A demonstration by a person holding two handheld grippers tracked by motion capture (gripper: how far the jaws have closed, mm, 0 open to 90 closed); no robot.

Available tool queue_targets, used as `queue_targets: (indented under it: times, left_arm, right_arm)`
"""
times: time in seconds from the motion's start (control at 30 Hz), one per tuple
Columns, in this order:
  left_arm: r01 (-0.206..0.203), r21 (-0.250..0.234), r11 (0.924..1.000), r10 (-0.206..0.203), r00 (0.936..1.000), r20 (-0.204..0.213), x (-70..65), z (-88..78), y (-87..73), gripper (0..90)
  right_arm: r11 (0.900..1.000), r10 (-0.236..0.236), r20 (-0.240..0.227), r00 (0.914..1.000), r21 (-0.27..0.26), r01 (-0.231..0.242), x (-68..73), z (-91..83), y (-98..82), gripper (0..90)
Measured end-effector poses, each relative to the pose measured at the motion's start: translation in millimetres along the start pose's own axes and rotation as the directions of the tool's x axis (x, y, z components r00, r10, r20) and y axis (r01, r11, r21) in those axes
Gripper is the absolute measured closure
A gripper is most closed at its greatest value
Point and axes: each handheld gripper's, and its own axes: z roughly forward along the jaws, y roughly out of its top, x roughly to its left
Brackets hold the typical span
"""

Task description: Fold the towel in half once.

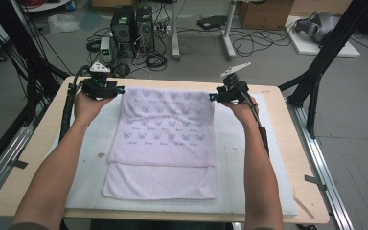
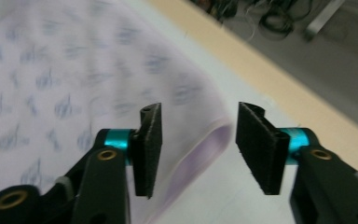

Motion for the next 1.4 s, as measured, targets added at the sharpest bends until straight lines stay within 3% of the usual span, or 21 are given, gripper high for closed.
queue_targets:
  times: [0.07, 0.17, 0.23, 0.37, 0.5, 0.57, 0.67, 0.8, 0.87, 0.93, 1.1, 1.3, 1.4]
  left_arm:
    - [-0.002, 0.018, 0.9998, 0.002, 0.9998, 0.019, -2.3, -1.1, -12.2, 56.7]
    - [-0.02, 0.008, 0.9998, 0.02, 0.9985, 0.051, -10.5, -7.9, -28.7, 55.3]
    - [-0.038, 0.006, 0.9993, 0.037, 0.9969, 0.069, -18.9, -13.2, -38.2, 53.9]
    - [-0.088, -0.012, 0.9961, 0.088, 0.9891, 0.118, -36.2, -29.5, -54.6, 52.2]
    - [-0.109, -0.053, 0.9926, 0.116, 0.9817, 0.151, -50.3, -50.6, -70.6, 51.9]
    - [-0.116, -0.068, 0.991, 0.126, 0.9769, 0.173, -56.2, -61.1, -79.3, 51.8]
    - [-0.127, -0.075, 0.9891, 0.139, 0.9717, 0.191, -62.6, -73.2, -93.2, 52.0]
    - [-0.14, -0.049, 0.989, 0.147, 0.9662, 0.212, -67.3, -80.9, -108.5, 52.1]
    - [-0.145, -0.047, 0.9884, 0.151, 0.9629, 0.223, -70.6, -83.1, -115.1, 52.1]
    - [-0.156, -0.045, 0.9867, 0.162, 0.959, 0.232, -74.7, -83.2, -121.8, 52.4]
    - [-0.148, -0.026, 0.9887, 0.15, 0.9548, 0.257, -77.4, -77.2, -138.4, 55.9]
    - [-0.17, 0.024, 0.9851, 0.156, 0.9444, 0.289, -79.0, -69.8, -149.9, 61.0]
    - [-0.171, 0.037, 0.9846, 0.152, 0.9426, 0.297, -78.2, -67.4, -154.3, 62.3]
  right_arm:
    - [1.0, -0.003, -0.017, 0.9998, 0.007, 0.003, 6.6, -0.1, -10.2, 47.4]
    - [1.0, -0.002, -0.038, 0.9993, -0.026, 0.001, 18.5, -7.7, -26.5, 47.0]
    - [1.0, 0.008, -0.073, 0.9973, 0.024, -0.007, 26.0, -12.1, -32.4, 43.0]
    - [0.998, -0.048, -0.083, 0.9954, -0.048, 0.044, 51.6, -27.8, -49.1, 47.1]
    - [0.994, -0.105, -0.12, 0.9872, -0.051, 0.099, 77.7, -37.9, -67.7, 49.6]
    - [0.989, -0.141, -0.149, 0.9788, -0.062, 0.133, 88.6, -41.2, -78.6, 52.6]
    - [0.988, -0.14, -0.183, 0.9732, -0.095, 0.124, 100.5, -45.9, -95.8, 53.9]
    - [0.991, -0.119, -0.219, 0.9684, -0.079, 0.104, 110.1, -48.7, -112.3, 53.6]
    - [0.987, -0.139, -0.206, 0.9688, -0.11, 0.118, 115.0, -50.2, -118.7, 53.9]
    - [0.988, -0.131, -0.218, 0.9671, -0.107, 0.11, 118.1, -49.6, -124.4, 53.9]
    - [0.988, -0.116, -0.216, 0.9694, -0.124, 0.09, 122.1, -44.8, -137.9, 56.0]
    - [0.989, -0.104, -0.213, 0.9715, -0.128, 0.078, 125.0, -40.7, -145.3, 57.8]
    - [0.989, -0.104, -0.208, 0.9727, -0.129, 0.078, 126.3, -39.6, -146.6, 58.8]
